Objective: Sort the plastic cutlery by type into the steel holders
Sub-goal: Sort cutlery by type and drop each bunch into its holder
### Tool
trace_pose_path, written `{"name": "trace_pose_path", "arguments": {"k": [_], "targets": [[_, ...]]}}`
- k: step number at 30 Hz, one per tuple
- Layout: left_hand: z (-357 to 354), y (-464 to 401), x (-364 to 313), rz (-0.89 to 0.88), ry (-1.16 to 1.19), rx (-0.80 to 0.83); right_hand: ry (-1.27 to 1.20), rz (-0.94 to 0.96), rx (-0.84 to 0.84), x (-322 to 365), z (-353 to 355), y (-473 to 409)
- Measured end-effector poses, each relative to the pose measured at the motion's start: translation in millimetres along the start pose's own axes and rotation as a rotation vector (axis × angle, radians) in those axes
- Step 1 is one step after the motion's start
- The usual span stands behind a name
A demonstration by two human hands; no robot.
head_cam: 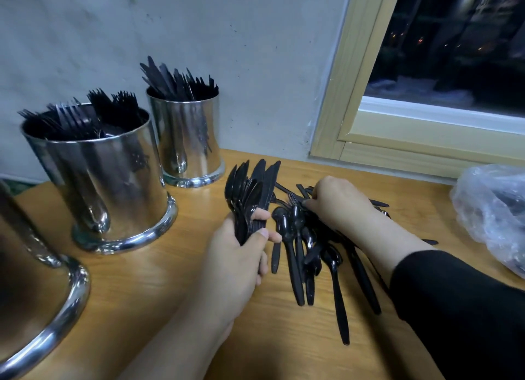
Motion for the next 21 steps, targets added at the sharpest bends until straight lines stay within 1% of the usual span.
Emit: {"name": "trace_pose_path", "arguments": {"k": [2,4,9,10,12,15,17,19,20,21], "targets": [[0,0,-1,-0.013,0.006,0.018,0.036,-0.003,0.009,-2,-7,-5],[0,1,-3,-0.031,0.010,0.031,0.020,-0.015,0.002,-5,-10,-7],[1,1,-4,-0.057,0.007,0.033,-0.116,-0.072,0.026,-12,-8,-3],[2,1,-4,-0.063,0.001,0.029,-0.151,-0.075,0.008,-12,-5,-1],[2,1,-5,-0.065,-0.008,0.019,-0.268,-0.079,-0.114,-15,9,7],[4,1,-5,-0.061,-0.011,-0.009,-0.525,-0.057,-0.407,-25,45,31],[8,1,-7,-0.083,-0.021,-0.043,-0.641,-0.035,-0.545,-29,71,55],[11,3,-10,-0.103,-0.032,-0.079,-0.722,-0.007,-0.596,-26,91,80],[11,4,-10,-0.112,-0.041,-0.089,-0.766,0.010,-0.566,-23,96,90],[10,4,-11,-0.121,-0.054,-0.090,-0.802,0.025,-0.491,-20,96,97]]}}
Point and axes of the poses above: each hand's wrist, its own y-axis away from the middle knuckle, its own z-axis out of the back of the hand, x = y × z, the point moved 8 cm from there along -y, towards the middle knuckle, and after that the axes turned 15 degrees about z, right-handed, at the moved point
